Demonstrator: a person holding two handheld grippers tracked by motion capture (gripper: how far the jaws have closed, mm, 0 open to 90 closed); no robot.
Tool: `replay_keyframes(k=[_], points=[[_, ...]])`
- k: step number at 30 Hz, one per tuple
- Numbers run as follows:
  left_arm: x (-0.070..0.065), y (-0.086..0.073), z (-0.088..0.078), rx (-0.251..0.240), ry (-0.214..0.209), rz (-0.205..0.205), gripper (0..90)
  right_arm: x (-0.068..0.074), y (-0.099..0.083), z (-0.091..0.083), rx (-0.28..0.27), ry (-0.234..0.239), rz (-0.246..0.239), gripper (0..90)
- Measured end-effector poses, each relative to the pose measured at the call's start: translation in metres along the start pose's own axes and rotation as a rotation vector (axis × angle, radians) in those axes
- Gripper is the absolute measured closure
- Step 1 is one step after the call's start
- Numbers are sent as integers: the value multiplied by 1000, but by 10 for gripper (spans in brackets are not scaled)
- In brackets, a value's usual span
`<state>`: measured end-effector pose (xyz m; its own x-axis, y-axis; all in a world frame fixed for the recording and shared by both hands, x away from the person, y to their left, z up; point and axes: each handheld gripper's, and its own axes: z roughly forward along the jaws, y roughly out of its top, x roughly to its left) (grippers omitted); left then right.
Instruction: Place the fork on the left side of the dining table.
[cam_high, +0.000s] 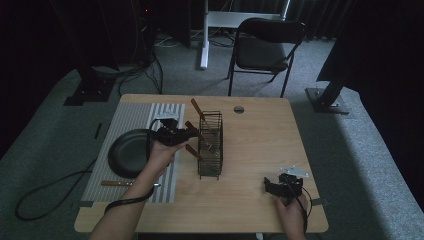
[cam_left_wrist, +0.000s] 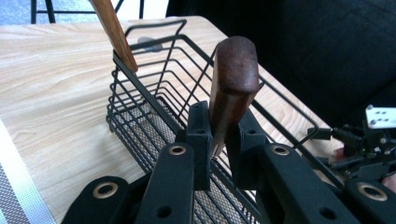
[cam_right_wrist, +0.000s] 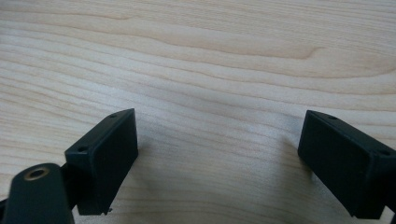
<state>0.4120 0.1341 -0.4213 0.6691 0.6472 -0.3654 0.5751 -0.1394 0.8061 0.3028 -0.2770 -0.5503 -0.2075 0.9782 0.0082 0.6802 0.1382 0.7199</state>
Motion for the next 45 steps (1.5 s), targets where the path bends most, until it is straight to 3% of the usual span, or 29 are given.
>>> replay_keyframes(k=[11,12,18,26,29,36,45], points=[[-16,21,-29,-22,1,65,804,0,0,0,0,0,-1,117],[-20,27,-37,-34,7,80,804,0,0,0,0,0,-1,117],[-28,40,-58,-58,14,92,804,0,0,0,-1,-1,-1,117],[-34,58,-91,-116,43,116,804,0,0,0,-1,0,-1,117],[-34,65,-105,-133,73,121,804,0,0,0,-1,0,0,117],[-23,66,-119,-151,122,98,804,0,0,0,-1,-1,0,117],[10,53,-126,-170,205,26,804,0,0,0,-2,-1,-1,117]])
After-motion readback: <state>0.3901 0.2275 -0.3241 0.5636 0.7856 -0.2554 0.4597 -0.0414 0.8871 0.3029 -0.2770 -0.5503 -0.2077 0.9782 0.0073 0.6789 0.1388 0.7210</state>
